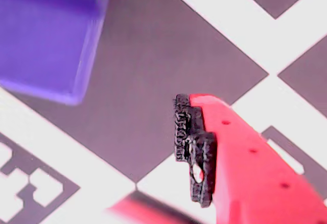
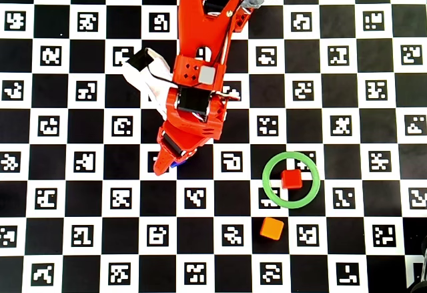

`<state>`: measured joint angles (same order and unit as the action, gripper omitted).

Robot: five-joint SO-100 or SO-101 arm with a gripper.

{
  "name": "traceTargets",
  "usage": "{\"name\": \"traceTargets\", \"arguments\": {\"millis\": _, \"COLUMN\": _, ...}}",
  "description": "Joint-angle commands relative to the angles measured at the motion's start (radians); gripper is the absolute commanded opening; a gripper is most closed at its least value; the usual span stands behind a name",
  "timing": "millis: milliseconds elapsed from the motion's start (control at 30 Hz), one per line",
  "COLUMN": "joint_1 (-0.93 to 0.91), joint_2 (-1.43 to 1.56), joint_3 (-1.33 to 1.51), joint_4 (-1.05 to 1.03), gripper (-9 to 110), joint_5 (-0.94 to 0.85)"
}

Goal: Grab the red cube then put it in the green circle then put the blue cube on top and finally the orange cube on top

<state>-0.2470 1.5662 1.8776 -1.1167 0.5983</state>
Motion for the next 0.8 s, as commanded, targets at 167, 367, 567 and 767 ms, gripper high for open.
{"name": "traceTargets", "arguments": {"millis": 167, "joint_1": -0.040, "joint_2": -0.041, "joint_3": -0.005, "joint_4": 0.041, "gripper": 47, "joint_5": 0.012}}
{"name": "traceTargets", "arguments": {"millis": 367, "joint_1": -0.055, "joint_2": -0.075, "joint_3": -0.008, "joint_4": 0.072, "gripper": 46, "joint_5": 0.026}}
{"name": "traceTargets", "arguments": {"millis": 567, "joint_1": -0.051, "joint_2": -0.089, "joint_3": 0.000, "joint_4": 0.110, "gripper": 46, "joint_5": 0.044}}
{"name": "traceTargets", "arguments": {"millis": 767, "joint_1": -0.049, "joint_2": -0.106, "joint_3": 0.000, "joint_4": 0.146, "gripper": 46, "joint_5": 0.058}}
